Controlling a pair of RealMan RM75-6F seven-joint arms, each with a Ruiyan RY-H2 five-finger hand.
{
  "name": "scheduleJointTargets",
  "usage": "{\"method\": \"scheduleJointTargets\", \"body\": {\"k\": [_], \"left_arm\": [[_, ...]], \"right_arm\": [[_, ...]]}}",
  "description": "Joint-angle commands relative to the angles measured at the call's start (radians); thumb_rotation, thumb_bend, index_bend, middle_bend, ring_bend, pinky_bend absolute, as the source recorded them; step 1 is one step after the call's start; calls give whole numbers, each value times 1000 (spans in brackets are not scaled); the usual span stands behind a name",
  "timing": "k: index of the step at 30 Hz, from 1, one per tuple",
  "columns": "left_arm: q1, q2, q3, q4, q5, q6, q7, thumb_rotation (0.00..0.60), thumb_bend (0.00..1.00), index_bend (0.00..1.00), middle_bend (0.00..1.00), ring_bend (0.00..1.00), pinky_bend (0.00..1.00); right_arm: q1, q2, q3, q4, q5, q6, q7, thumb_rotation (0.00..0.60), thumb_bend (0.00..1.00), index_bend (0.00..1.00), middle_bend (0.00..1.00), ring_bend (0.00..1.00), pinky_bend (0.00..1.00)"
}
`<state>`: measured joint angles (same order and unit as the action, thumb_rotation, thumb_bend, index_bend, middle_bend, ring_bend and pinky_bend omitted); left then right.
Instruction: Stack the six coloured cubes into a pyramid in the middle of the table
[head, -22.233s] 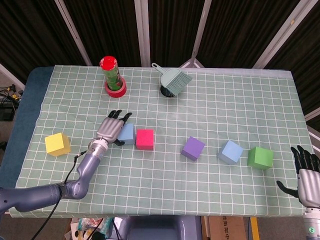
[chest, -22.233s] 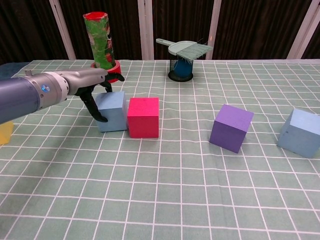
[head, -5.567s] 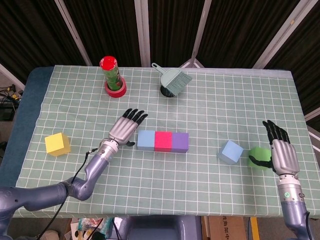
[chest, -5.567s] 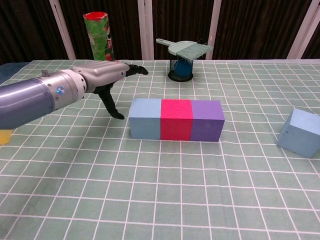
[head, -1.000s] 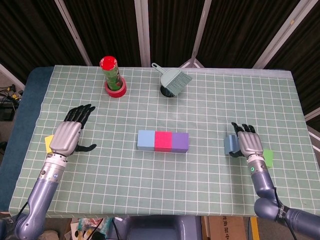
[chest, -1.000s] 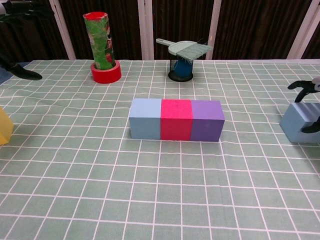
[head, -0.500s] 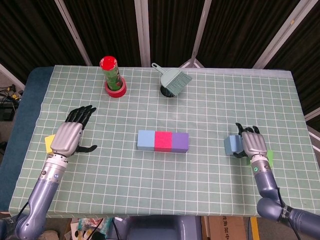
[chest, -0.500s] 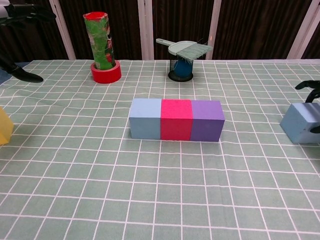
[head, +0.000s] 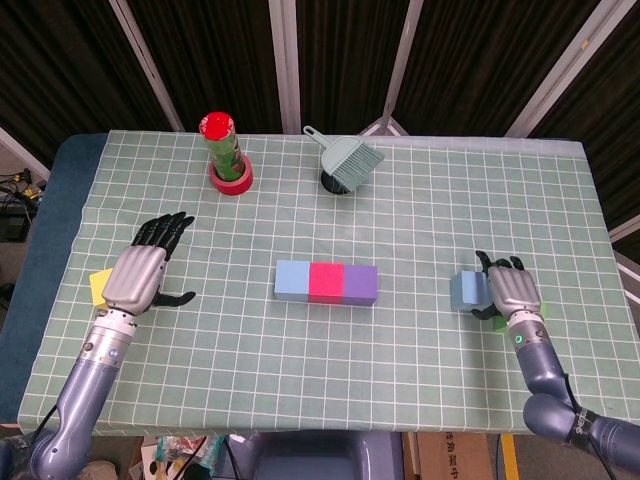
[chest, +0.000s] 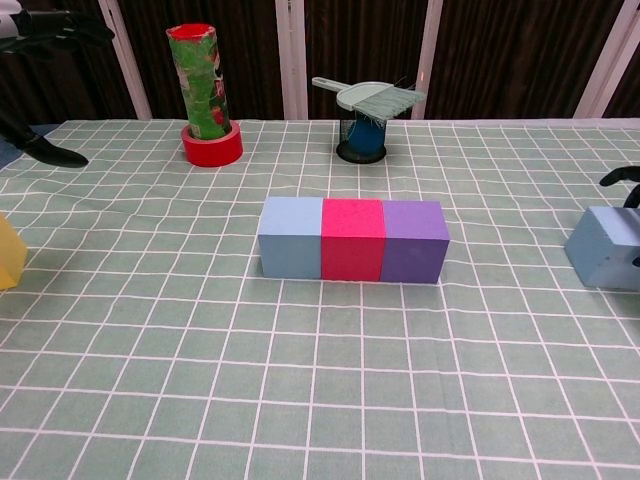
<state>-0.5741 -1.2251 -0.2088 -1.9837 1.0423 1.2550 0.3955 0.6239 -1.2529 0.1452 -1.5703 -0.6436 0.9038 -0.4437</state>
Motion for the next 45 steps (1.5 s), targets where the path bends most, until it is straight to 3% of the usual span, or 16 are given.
{"method": "scheduleJointTargets", "body": {"k": [1, 10, 24, 35, 45], "left_arm": [[0, -1, 0, 0, 0, -1, 1, 600, 77, 0, 27, 0, 0], [0, -1, -1, 0, 0, 1, -2, 600, 77, 0, 27, 0, 0], [3, 10, -6, -8, 3, -1, -19, 600, 77, 0, 27, 0, 0], [5, 28, -17, -22, 2, -10, -53, 600, 77, 0, 27, 0, 0], [9, 56, -30, -40, -5, -25, -96, 600, 77, 0, 27, 0, 0]], "right_arm": [[2, -3, -3, 5, 0, -4, 6, 600, 290, 0, 322, 157, 0], [-2, -5, 5, -3, -35, 20, 40, 600, 315, 0, 385, 190, 0], [46, 90, 60, -244, -34, 113, -28, 600, 319, 0, 391, 196, 0], [166, 82, 118, -429, 117, 261, -225, 600, 320, 0, 395, 201, 0], [274, -25, 179, -492, 372, 405, -336, 600, 325, 0, 397, 201, 0]]}}
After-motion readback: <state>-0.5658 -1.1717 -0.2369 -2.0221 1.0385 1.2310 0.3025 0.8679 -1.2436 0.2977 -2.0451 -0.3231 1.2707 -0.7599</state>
